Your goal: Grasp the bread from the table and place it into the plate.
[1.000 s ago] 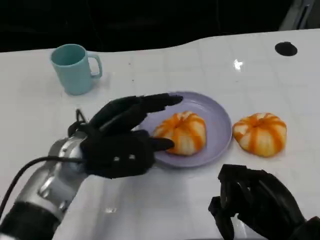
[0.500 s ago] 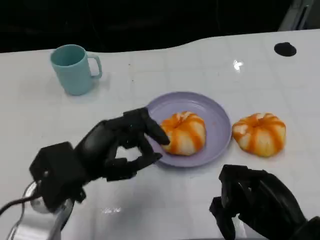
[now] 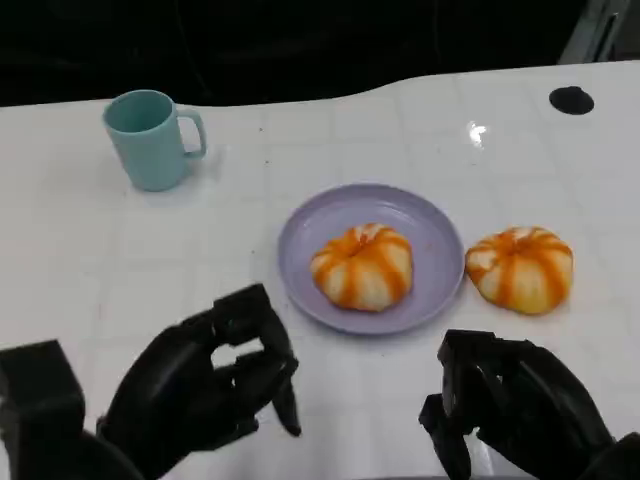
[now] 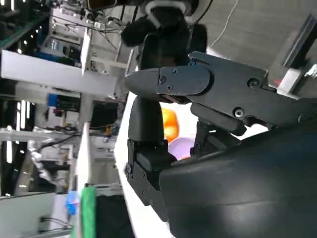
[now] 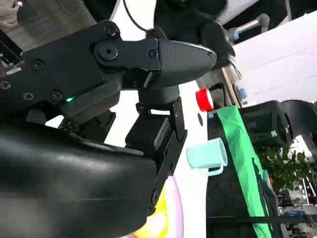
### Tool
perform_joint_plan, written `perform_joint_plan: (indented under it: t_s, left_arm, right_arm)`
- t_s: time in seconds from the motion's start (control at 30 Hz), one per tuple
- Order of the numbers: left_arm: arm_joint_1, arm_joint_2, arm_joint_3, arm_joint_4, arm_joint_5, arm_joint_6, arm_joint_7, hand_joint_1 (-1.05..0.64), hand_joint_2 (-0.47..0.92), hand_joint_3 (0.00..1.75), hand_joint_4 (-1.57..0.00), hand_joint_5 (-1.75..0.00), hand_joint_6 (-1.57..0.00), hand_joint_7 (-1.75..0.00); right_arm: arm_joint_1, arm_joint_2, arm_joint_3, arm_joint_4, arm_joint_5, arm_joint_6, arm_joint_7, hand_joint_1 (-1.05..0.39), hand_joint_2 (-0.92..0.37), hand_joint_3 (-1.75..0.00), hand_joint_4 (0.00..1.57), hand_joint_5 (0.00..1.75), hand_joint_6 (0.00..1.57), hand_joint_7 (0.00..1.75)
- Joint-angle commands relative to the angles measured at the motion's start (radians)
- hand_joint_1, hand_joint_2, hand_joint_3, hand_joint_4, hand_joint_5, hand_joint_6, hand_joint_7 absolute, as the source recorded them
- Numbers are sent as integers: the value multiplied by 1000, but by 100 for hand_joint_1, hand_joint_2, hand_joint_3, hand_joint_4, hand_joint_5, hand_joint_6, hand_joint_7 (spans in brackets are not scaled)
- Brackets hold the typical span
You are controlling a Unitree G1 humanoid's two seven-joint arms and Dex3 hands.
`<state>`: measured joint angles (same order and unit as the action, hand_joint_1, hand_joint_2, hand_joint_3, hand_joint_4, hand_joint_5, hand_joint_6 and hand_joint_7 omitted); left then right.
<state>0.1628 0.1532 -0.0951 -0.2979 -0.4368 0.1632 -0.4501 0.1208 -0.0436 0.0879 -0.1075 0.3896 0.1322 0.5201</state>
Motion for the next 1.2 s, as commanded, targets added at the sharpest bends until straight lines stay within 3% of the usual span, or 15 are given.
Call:
perform_joint_plan:
  t_s: [0.03, 0.47, 1.2]
  left_arm:
    - [70, -39, 0, 2, -34, -23, -12, -55, 92, 40, -81, -175, -57, -175]
    - [65, -104, 17, 145, -26, -140, -76, -63, 92, 34, -89, -175, -66, -175]
    - [40, -107, 42, 190, -38, -134, -125, -61, 92, 30, -89, -175, -65, -175]
  right_arm:
    - [-3, -15, -12, -2, 5, -6, 7, -92, -83, -54, 121, 163, 104, 149]
    - [-18, -18, -24, 22, 2, -23, 20, -93, -84, -53, 121, 163, 103, 149]
    - [-31, -9, -28, 41, 5, -23, 18, -93, -83, -54, 120, 166, 103, 150]
